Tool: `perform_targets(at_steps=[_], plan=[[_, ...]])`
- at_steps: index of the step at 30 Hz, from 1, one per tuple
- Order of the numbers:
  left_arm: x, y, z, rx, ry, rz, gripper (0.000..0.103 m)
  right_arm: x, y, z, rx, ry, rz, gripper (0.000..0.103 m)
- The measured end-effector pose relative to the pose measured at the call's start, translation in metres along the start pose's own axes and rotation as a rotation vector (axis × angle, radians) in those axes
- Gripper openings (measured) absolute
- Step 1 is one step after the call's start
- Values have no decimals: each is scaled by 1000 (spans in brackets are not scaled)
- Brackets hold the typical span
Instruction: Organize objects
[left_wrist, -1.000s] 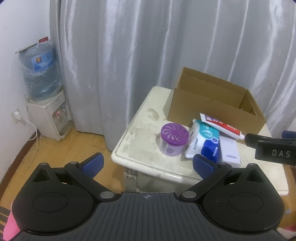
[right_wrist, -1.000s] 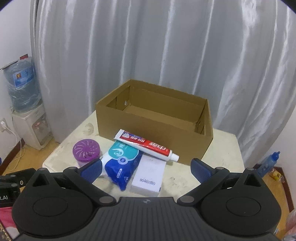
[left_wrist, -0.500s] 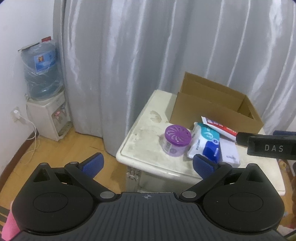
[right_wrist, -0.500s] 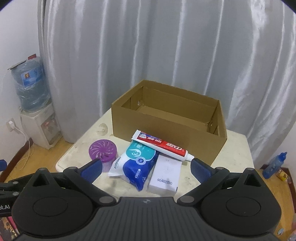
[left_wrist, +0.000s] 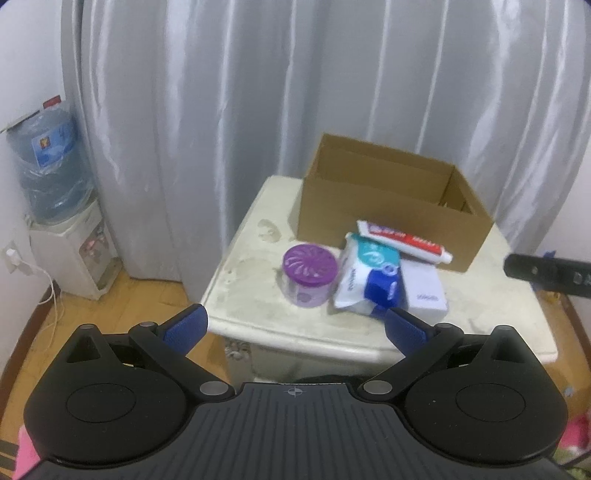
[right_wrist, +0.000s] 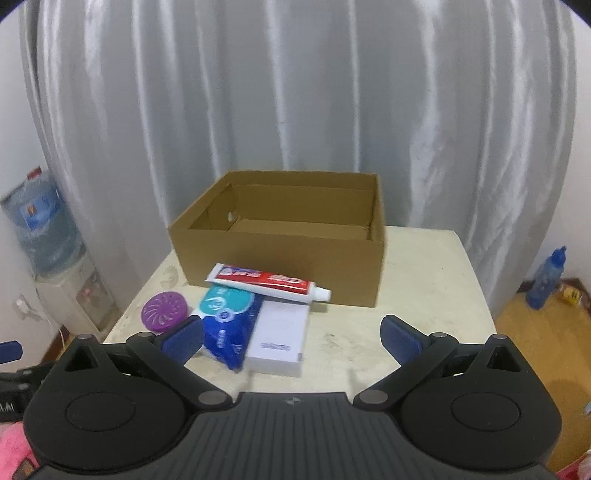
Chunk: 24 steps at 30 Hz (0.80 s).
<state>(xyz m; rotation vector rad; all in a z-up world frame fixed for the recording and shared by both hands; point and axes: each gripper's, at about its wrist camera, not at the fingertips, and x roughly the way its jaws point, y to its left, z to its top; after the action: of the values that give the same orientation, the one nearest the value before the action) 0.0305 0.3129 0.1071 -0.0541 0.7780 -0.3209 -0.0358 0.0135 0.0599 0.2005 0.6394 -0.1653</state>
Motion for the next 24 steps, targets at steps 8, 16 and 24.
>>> perform_targets(at_steps=[8,16,24], plan=[[-7,-49,-6,-22,-63,74,103,8,-54,8,32,-27,143,103],[-1,-85,9,3,-89,140,103,43,-81,36,99,-14,315,103],[50,-103,29,118,-75,58,102,105,-107,32,275,111,331,94]])
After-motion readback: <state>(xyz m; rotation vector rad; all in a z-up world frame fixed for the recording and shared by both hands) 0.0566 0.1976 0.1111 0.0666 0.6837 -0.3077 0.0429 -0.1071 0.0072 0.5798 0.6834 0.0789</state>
